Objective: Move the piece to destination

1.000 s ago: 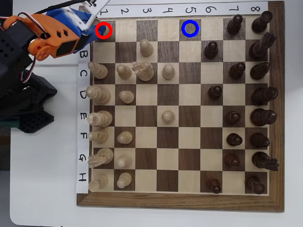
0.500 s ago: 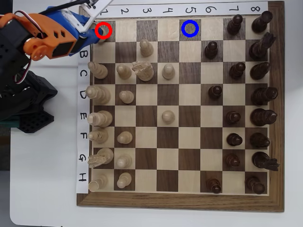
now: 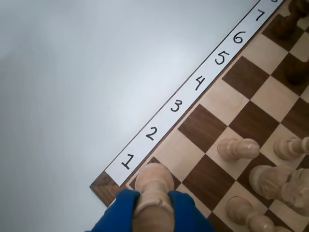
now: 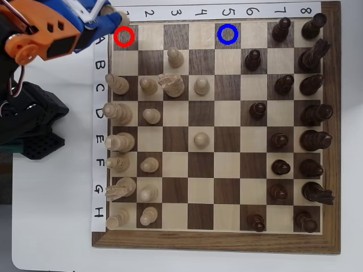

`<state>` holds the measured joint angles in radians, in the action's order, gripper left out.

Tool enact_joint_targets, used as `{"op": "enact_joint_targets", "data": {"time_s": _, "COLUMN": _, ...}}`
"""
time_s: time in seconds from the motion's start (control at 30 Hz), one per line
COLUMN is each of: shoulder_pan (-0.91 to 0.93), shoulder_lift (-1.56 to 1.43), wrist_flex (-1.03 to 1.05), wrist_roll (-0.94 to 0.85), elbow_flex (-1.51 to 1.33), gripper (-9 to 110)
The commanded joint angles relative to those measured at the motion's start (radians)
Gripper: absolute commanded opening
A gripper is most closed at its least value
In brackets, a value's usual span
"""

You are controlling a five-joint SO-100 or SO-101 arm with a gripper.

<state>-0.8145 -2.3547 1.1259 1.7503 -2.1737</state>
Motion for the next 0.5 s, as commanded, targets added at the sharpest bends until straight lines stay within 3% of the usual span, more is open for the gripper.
{"op": "enact_joint_targets", "data": {"time_s": 0.0, "shoulder_pan": 0.074, "shoulder_lift": 0.057, "wrist_flex": -0.015, "wrist_roll": 0.373, "elbow_flex": 0.342, "gripper": 0}}
{"op": "enact_joint_targets", "data": {"time_s": 0.47, "shoulder_pan": 0.291, "shoulder_lift": 0.364, "wrist_flex": -0.206, "wrist_roll": 0.302, "elbow_flex": 0.634, "gripper": 0}}
